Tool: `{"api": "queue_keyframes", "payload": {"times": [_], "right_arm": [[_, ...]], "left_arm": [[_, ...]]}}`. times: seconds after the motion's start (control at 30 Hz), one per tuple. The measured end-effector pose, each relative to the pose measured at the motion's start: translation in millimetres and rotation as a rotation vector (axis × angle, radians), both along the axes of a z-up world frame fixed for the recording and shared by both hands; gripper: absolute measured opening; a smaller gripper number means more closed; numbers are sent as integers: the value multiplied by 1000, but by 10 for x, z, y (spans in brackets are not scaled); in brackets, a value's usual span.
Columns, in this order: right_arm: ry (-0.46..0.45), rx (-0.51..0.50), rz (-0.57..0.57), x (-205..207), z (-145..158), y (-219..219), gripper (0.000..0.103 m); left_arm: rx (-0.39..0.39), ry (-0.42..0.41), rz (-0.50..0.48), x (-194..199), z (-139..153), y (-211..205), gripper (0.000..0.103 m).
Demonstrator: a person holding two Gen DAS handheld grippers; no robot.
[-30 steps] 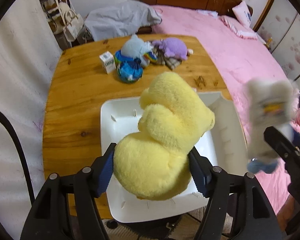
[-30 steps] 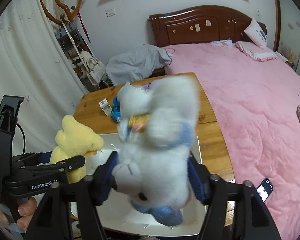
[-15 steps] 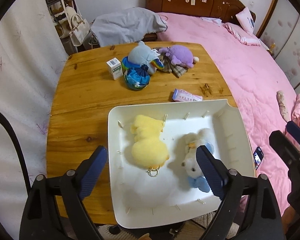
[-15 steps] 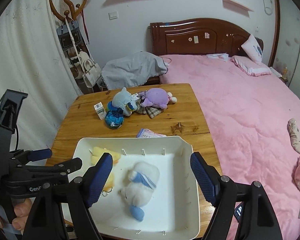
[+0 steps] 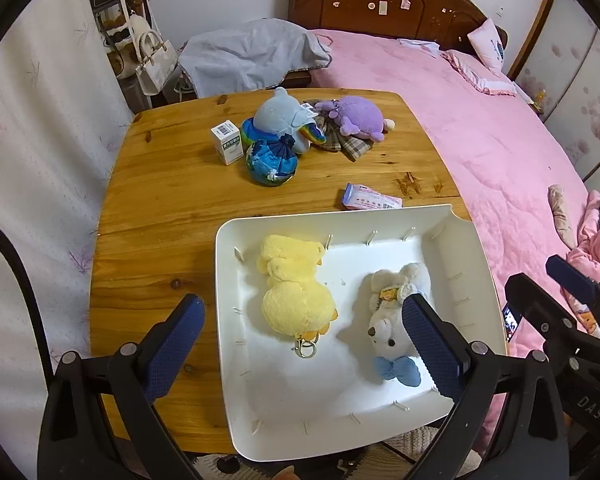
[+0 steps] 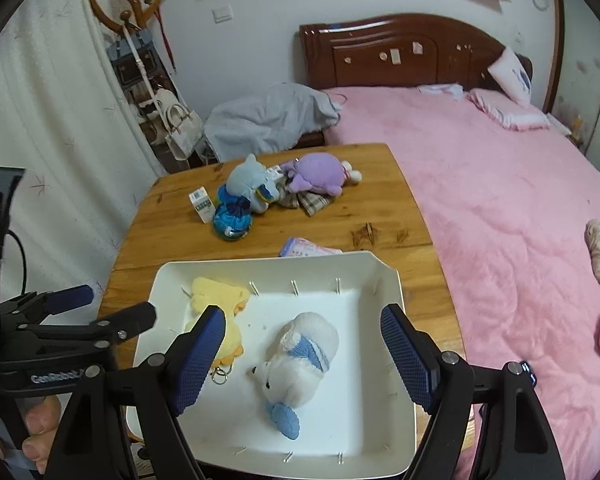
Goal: Organize objects
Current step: 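Carry the yellow duck and white bunny into the tray and open both grippers, then move both grippers back toward the white box and pink packet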
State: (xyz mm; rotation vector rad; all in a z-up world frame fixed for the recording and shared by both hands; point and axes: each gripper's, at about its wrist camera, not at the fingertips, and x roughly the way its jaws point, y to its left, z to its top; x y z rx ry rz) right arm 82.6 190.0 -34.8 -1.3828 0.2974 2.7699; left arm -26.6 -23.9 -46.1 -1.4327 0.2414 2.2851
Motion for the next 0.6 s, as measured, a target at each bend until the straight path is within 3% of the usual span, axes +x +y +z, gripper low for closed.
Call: {"api": "queue_keyframes", "payload": {"times": [0.33, 0.6], "right_arm": [[-38, 2, 6, -152, -110, -47, 81], [-62, 28, 26, -564, -51, 27, 81]], "left_arm": [[32, -58, 20, -179, -62, -63, 99], [28, -34, 66, -676, 138, -179, 99]]}}
